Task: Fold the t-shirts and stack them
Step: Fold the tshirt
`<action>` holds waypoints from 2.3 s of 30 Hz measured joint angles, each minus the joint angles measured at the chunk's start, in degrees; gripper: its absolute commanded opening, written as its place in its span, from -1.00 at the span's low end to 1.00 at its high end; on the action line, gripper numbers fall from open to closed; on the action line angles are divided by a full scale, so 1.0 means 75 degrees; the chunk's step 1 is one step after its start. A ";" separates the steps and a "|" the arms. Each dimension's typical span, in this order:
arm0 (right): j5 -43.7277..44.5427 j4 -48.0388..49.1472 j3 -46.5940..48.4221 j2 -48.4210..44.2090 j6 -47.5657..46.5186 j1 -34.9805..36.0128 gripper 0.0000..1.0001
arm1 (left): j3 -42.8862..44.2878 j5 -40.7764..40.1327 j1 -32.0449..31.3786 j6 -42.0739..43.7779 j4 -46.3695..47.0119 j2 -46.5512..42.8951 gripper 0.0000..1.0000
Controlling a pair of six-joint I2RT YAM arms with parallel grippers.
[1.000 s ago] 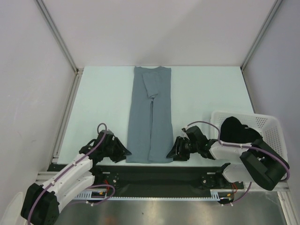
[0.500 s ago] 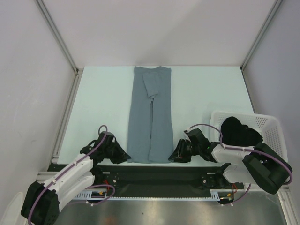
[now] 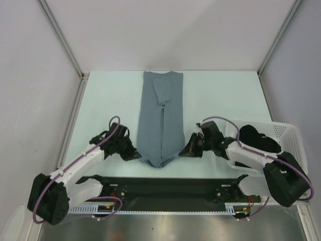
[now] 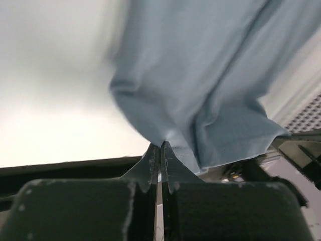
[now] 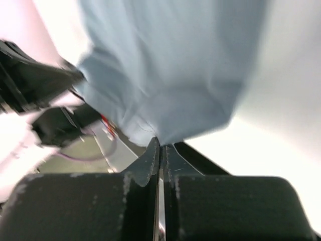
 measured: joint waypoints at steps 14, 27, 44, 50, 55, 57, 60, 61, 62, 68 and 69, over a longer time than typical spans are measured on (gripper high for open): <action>-0.1174 -0.1431 0.6067 0.5199 -0.2261 -0.2416 -1.00 | 0.5534 0.0184 0.1705 0.1093 0.0784 0.5581 -0.99; -0.1448 -0.2498 0.8507 0.7012 -0.3008 -0.2897 -1.00 | 0.7705 0.1043 0.2177 0.1740 0.1262 0.7889 -0.99; -0.1851 -0.2885 0.9734 0.8119 -0.3037 -0.3139 -1.00 | 0.7877 0.1381 0.2629 0.1929 0.1093 0.8582 -0.99; -0.1932 -0.2897 0.9876 0.8169 -0.3031 -0.3194 -1.00 | 0.7903 0.1431 0.2675 0.1923 0.1070 0.8641 -0.99; -0.2005 -0.2932 1.0200 0.8329 -0.3028 -0.3223 -0.95 | 0.7947 0.1437 0.2734 0.1918 0.1072 0.8661 -1.00; -0.2020 -0.2929 1.0340 0.8451 -0.3028 -0.3229 -0.87 | 0.8029 0.1489 0.2748 0.1909 0.1087 0.8699 -0.86; -0.1999 -0.3002 1.0614 0.8746 -0.3005 -0.3252 -0.43 | 0.8151 0.1612 0.2763 0.1938 0.1163 0.8786 -0.50; -0.1973 -0.3051 1.0719 0.8839 -0.3031 -0.3264 -0.32 | 0.8265 0.1585 0.2763 0.1999 0.1084 0.8842 -0.43; -0.1894 -0.3235 1.0928 0.8970 -0.3110 -0.3290 -0.20 | 0.8478 0.1480 0.2763 0.2113 0.0868 0.8918 -0.29; -0.0469 -0.5141 1.3222 0.9547 -0.4255 -0.3518 0.25 | 0.9299 -0.0242 0.2745 0.3404 0.0032 0.8446 -0.19; -0.0254 -0.5219 1.3216 0.9352 -0.4441 -0.3550 0.27 | 0.9040 -0.0367 0.2742 0.3558 0.0134 0.8075 -0.22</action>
